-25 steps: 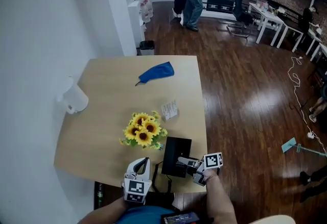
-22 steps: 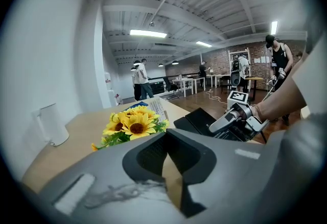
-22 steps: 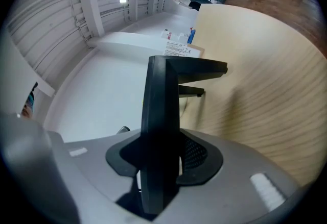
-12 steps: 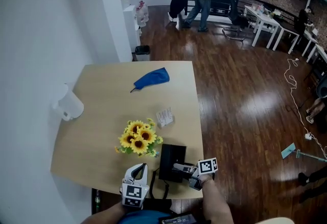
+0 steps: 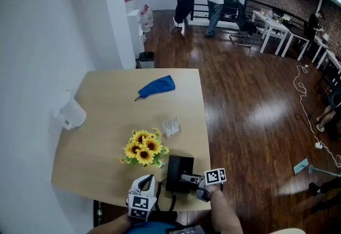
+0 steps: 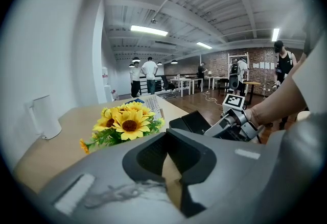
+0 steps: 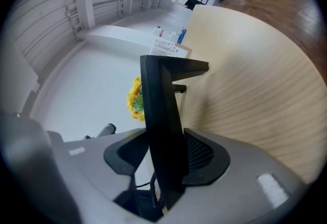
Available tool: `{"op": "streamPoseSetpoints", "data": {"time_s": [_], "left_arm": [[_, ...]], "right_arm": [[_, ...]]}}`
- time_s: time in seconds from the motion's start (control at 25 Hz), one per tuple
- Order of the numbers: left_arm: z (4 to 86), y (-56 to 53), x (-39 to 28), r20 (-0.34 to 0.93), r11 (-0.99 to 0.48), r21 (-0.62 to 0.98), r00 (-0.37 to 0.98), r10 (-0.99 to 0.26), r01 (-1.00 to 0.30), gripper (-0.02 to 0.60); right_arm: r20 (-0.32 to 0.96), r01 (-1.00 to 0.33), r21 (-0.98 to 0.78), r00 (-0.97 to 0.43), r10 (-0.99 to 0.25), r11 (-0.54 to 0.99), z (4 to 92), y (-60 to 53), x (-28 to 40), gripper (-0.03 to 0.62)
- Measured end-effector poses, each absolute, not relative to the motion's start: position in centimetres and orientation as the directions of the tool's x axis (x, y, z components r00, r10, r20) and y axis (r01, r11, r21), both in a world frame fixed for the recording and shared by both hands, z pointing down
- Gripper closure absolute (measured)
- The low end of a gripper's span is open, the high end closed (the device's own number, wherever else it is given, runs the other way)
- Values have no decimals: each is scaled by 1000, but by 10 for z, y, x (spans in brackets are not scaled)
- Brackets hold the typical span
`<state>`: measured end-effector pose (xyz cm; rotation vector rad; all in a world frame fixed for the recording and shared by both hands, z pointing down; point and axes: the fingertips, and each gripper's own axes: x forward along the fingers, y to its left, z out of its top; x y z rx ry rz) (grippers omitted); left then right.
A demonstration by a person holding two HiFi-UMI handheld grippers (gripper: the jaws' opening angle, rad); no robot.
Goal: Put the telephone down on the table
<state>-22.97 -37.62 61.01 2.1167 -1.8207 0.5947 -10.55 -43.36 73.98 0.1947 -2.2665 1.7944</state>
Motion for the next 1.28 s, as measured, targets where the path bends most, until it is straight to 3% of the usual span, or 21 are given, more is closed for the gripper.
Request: {"op": "streamPoseSetpoints", "data": {"time_s": [0.16, 0.36, 0.48, 0.6, 0.68, 0.76, 0.96, 1.28], "left_arm": [[606, -377, -229, 475, -163, -37, 127, -871, -986, 568], [606, -382, -226, 461, -177, -23, 147, -875, -984, 568], [602, -381, -224, 453, -187, -19, 158, -878, -982, 568], [600, -380, -226, 449, -187, -13, 161, -879, -982, 568], [599, -377, -230, 450, -184, 3, 165, -877, -983, 568], [598, -376, -232, 450, -184, 28, 177, -875, -982, 568], [582, -371, -227, 438, -232, 53, 232, -869, -971, 568], [537, -354, -218, 354, -317, 43, 311, -882, -947, 568]], "right_arm": [[420, -408, -892, -908, 18, 194, 750, -436, -96, 325], [568, -556, -802, -823, -10, 220, 755, -440, -88, 284], [637, -633, -728, -767, -84, 263, 749, -441, -73, 292], [638, -690, -670, -723, -264, 274, 726, -449, -52, 388], [641, -760, -580, -647, -413, 292, 701, -454, -35, 528], [653, -832, -445, -555, -516, 332, 678, -450, -28, 606], [653, -887, -167, -428, -626, 431, 632, -422, -48, 606], [542, -923, -81, -357, -761, 376, 568, -387, -60, 605]]}}
